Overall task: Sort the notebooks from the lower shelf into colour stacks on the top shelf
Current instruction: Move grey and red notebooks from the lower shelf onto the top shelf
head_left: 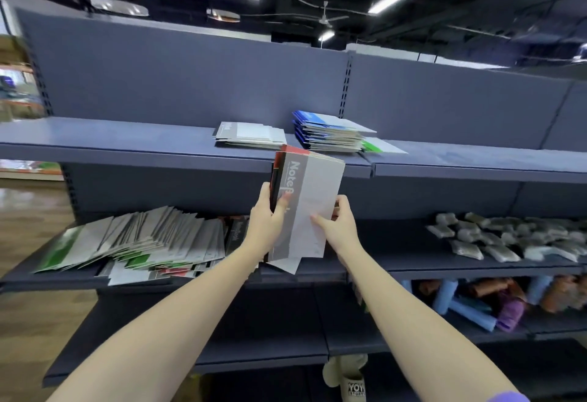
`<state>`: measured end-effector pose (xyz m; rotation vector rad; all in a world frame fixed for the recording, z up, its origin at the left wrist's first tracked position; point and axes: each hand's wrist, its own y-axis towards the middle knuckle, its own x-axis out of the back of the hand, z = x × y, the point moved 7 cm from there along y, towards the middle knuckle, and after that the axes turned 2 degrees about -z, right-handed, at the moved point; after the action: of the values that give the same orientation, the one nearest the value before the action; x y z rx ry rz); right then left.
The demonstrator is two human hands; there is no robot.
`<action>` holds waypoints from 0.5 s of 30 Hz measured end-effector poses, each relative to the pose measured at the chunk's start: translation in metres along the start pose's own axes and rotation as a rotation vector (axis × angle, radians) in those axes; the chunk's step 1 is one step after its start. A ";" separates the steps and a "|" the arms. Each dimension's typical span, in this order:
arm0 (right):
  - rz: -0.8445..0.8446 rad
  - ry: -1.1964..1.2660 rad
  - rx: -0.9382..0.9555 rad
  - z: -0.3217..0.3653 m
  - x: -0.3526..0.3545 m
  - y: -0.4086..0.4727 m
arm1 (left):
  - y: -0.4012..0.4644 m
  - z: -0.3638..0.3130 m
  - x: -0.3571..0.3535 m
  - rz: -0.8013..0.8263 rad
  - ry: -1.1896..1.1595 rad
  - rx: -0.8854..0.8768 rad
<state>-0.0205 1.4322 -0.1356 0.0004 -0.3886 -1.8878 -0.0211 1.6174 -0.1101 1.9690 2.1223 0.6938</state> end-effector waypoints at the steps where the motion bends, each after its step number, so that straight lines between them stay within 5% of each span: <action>1: -0.004 0.005 0.023 0.009 -0.001 0.004 | 0.005 -0.006 0.004 -0.020 -0.004 -0.020; 7: -0.052 0.033 0.113 0.054 -0.011 0.021 | 0.041 -0.026 0.030 -0.117 -0.063 -0.044; 15: -0.194 0.060 0.094 0.101 -0.040 0.040 | 0.096 -0.019 0.069 -0.145 -0.241 0.162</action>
<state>0.0109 1.4841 -0.0375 0.1623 -0.4494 -2.0536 0.0489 1.6827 -0.0386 1.8412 2.2013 0.2530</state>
